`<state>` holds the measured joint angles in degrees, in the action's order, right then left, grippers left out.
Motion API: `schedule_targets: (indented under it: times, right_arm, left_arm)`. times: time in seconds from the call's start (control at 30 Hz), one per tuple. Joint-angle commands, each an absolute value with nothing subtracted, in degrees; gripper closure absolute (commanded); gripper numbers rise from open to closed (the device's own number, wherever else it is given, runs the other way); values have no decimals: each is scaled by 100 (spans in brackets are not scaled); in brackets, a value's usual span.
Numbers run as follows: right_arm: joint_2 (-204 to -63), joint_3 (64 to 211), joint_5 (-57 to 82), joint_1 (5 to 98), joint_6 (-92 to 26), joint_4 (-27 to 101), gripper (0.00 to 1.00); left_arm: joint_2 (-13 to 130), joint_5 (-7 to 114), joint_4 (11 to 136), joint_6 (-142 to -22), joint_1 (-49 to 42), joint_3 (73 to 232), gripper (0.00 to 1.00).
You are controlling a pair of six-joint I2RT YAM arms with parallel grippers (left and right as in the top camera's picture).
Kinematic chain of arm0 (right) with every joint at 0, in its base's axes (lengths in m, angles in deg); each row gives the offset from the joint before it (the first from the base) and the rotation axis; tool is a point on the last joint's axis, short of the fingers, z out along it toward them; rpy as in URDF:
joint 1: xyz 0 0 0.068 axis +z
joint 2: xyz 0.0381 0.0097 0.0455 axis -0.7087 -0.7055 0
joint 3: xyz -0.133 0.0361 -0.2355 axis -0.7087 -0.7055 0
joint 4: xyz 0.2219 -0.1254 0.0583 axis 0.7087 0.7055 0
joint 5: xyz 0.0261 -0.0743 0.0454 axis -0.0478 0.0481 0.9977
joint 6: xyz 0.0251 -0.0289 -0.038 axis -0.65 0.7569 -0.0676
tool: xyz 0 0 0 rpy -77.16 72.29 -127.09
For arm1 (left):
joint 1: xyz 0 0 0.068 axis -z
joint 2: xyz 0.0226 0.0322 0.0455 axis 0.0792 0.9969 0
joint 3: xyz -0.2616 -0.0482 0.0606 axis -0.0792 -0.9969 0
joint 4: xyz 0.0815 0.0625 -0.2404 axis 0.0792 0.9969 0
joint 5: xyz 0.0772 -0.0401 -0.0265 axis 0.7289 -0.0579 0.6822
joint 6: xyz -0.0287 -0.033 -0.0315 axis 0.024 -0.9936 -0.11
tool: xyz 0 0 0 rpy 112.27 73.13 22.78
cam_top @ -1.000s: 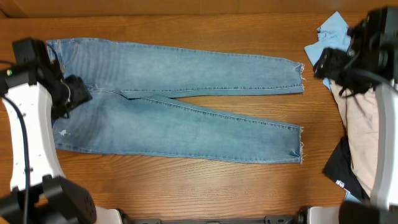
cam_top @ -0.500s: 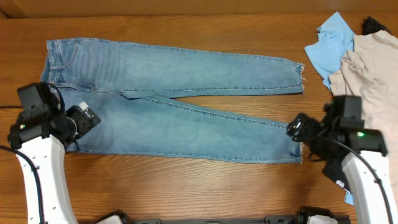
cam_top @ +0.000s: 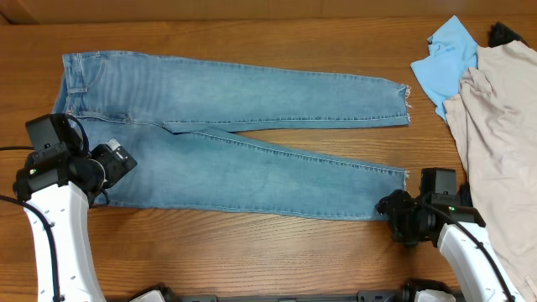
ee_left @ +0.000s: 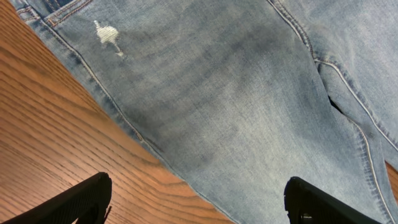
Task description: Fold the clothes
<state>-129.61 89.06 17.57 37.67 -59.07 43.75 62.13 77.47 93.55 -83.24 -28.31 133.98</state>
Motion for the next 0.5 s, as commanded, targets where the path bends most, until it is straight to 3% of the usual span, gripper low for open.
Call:
schedule_targets:
  times: [0.0,0.13,0.3,0.37,0.4,0.43,0.47]
  right_arm:
    - [-12956,8751,1770,3752,-6154,4211,43]
    - [-12963,8738,1578,3752,-6154,4128,57]
    - [-13050,8732,1370,3752,-6156,3900,61]
    - [-13164,8723,1274,3752,-6154,3830,71]
    - [-13280,8708,1258,3752,-6154,3747,83]
    - [-13324,8708,1261,3752,-6154,3725,86]
    - [-13380,8708,1261,3752,-6154,3710,96]
  left_arm:
    - [6237,7705,9340,-8379,-2864,13363,9]
    - [6237,7705,9371,-8379,-2864,13363,9]
    - [6237,7707,9414,-8379,-2864,13363,8]
    - [6237,7707,9427,-8377,-2864,13363,8]
    - [6237,7707,9425,-8377,-2864,13363,8]
    - [6237,7707,9427,-8377,-2864,13363,8]
    - [6237,7712,9438,-8377,-2864,13363,8]
